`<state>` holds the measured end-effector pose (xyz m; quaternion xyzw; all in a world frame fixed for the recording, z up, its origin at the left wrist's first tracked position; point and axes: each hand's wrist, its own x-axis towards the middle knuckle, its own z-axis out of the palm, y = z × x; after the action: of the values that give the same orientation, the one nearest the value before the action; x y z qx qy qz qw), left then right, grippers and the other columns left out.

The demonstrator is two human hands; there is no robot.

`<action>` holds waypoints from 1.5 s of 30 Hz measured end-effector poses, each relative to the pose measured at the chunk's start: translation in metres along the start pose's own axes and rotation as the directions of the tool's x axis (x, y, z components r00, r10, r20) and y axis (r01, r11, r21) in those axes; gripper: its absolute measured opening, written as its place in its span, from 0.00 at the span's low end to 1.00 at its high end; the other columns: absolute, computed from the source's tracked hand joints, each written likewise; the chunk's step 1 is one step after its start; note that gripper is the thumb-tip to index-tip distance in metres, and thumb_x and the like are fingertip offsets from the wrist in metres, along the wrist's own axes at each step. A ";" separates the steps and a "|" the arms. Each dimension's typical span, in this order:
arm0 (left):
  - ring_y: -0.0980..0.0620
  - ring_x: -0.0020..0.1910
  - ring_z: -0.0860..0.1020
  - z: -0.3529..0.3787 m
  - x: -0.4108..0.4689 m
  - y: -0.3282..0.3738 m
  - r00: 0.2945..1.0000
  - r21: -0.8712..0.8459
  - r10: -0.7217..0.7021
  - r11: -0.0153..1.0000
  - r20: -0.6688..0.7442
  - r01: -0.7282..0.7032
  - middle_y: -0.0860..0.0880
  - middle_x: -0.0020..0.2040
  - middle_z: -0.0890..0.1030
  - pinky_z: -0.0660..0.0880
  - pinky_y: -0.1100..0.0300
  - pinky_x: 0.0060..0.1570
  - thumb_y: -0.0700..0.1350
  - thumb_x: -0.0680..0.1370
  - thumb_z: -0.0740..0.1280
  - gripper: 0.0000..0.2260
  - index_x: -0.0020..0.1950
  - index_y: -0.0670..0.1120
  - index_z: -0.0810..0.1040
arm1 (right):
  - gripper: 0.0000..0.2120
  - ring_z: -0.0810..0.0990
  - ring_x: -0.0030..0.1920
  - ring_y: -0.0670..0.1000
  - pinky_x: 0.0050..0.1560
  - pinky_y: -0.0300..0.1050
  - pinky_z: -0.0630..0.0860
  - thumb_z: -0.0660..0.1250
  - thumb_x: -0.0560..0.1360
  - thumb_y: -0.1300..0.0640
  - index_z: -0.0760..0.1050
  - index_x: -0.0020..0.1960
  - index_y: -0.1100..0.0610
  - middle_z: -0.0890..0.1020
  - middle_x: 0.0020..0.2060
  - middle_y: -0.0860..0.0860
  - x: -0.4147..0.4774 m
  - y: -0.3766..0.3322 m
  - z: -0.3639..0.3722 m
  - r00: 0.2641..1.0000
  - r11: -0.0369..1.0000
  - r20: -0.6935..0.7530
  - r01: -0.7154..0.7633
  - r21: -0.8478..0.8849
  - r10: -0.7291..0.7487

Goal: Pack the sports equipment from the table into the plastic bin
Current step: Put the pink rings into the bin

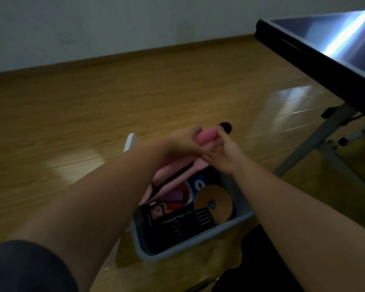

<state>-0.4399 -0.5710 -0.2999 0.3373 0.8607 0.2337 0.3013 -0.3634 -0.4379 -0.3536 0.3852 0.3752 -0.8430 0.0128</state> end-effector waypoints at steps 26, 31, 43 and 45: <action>0.48 0.65 0.73 0.086 0.030 -0.041 0.932 0.252 0.051 0.956 0.359 -0.149 0.50 0.68 0.72 0.66 0.55 0.58 0.49 0.76 0.68 0.29 0.75 0.58 0.61 | 0.21 0.80 0.47 0.59 0.45 0.53 0.79 0.71 0.77 0.50 0.69 0.64 0.58 0.80 0.48 0.60 0.033 0.052 -0.069 0.957 0.977 -0.221 -0.207 -0.059 0.189; 0.45 0.65 0.73 0.107 0.037 -0.053 0.901 0.254 0.030 0.955 0.433 -0.153 0.48 0.69 0.73 0.68 0.48 0.64 0.51 0.78 0.65 0.32 0.79 0.60 0.54 | 0.19 0.82 0.50 0.62 0.40 0.56 0.81 0.70 0.76 0.57 0.73 0.65 0.60 0.81 0.54 0.64 0.053 0.069 -0.087 0.933 0.950 -0.236 -0.299 -0.085 0.272; 0.42 0.62 0.75 0.197 0.071 -0.106 0.908 0.279 -0.074 0.959 0.413 -0.049 0.45 0.67 0.74 0.70 0.48 0.56 0.46 0.73 0.72 0.35 0.75 0.57 0.58 | 0.29 0.82 0.54 0.65 0.41 0.60 0.84 0.73 0.75 0.50 0.65 0.72 0.48 0.77 0.61 0.62 0.089 0.118 -0.132 0.913 0.937 -0.377 -0.256 -0.237 0.154; 0.42 0.58 0.77 0.210 0.076 -0.111 0.900 0.273 -0.114 0.962 0.421 -0.006 0.45 0.63 0.76 0.72 0.48 0.55 0.47 0.73 0.73 0.29 0.68 0.56 0.61 | 0.29 0.80 0.56 0.65 0.45 0.63 0.83 0.73 0.75 0.50 0.64 0.72 0.47 0.76 0.62 0.61 0.092 0.121 -0.136 0.895 0.924 -0.422 -0.276 -0.266 0.146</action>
<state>-0.3919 -0.5482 -0.5436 0.3940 0.8050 0.0259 0.4429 -0.3037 -0.4130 -0.5472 0.5786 0.4565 -0.6696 0.0918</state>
